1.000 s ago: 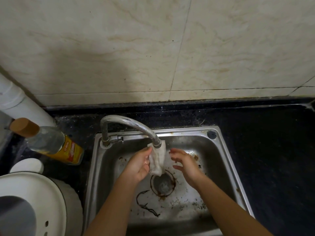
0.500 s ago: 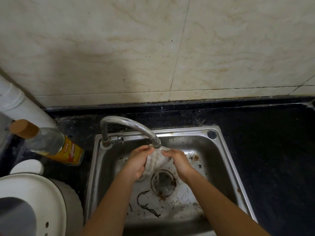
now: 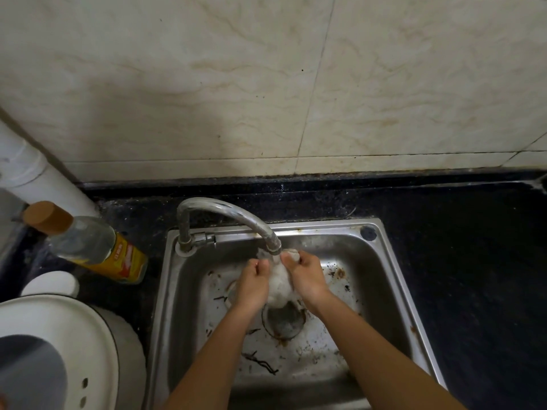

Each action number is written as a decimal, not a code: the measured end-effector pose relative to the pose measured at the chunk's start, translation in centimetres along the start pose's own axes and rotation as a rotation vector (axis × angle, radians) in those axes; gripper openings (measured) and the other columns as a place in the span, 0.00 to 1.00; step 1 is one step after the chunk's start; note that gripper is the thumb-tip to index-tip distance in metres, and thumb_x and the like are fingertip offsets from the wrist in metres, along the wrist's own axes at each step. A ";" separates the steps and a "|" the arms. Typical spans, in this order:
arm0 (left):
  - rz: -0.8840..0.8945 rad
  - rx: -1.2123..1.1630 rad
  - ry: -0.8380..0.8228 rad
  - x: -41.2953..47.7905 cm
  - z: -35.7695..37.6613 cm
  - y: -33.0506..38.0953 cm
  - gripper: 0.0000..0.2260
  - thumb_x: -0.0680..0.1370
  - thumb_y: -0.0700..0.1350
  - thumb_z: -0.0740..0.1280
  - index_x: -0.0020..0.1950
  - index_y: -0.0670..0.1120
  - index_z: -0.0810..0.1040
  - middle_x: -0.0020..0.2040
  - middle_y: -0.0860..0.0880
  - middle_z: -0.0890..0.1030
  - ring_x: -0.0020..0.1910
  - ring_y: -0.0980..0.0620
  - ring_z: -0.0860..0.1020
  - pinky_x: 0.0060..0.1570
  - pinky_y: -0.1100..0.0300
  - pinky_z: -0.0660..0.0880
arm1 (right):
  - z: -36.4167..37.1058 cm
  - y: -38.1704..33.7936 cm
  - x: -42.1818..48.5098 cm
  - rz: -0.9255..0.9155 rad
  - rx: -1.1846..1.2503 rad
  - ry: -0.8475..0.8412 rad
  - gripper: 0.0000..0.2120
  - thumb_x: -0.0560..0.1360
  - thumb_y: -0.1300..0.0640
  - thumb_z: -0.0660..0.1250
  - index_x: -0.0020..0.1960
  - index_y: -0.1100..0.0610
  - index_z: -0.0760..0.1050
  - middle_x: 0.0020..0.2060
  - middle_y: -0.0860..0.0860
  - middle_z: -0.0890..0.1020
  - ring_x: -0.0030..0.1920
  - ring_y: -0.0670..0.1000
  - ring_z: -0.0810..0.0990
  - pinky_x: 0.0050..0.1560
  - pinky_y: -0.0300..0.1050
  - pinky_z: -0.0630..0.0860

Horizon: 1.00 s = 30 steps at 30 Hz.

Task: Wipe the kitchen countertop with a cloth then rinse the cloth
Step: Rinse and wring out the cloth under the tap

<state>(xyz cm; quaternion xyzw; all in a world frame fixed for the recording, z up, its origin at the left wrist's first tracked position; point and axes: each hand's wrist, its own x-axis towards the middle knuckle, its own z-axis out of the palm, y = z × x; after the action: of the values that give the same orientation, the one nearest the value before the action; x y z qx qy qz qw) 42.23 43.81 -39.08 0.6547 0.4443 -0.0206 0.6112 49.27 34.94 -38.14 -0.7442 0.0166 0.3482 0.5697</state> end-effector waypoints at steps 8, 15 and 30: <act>0.021 -0.142 0.068 0.0 0.2 1.5 0.13 0.79 0.49 0.63 0.42 0.40 0.76 0.41 0.38 0.81 0.41 0.42 0.80 0.46 0.47 0.76 | 0.7 -0.7 -0.4 -0.016 -0.140 -0.002 0.18 0.81 0.46 0.56 0.38 0.57 0.72 0.25 0.47 0.69 0.19 0.39 0.66 0.22 0.31 0.63; -0.029 -0.255 -0.056 -0.8 -1.3 2.1 0.11 0.80 0.48 0.62 0.59 0.44 0.70 0.53 0.43 0.78 0.48 0.48 0.79 0.43 0.56 0.77 | -0.3 -0.6 -0.8 -0.018 -0.192 -0.078 0.09 0.82 0.58 0.56 0.57 0.60 0.73 0.45 0.54 0.80 0.40 0.48 0.78 0.37 0.36 0.74; 0.176 0.013 0.013 -0.1 -3.2 3.1 0.11 0.78 0.41 0.65 0.61 0.44 0.75 0.48 0.46 0.82 0.42 0.51 0.80 0.38 0.63 0.74 | -0.7 0.8 -1.7 0.266 0.619 -0.305 0.31 0.78 0.39 0.54 0.63 0.64 0.76 0.59 0.63 0.79 0.59 0.63 0.78 0.65 0.59 0.70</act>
<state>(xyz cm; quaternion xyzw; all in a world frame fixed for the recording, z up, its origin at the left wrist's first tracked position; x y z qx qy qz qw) 42.41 46.81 -35.81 0.6954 0.3887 0.0344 0.6034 48.01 33.43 -37.79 -0.4674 0.1328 0.5048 0.7135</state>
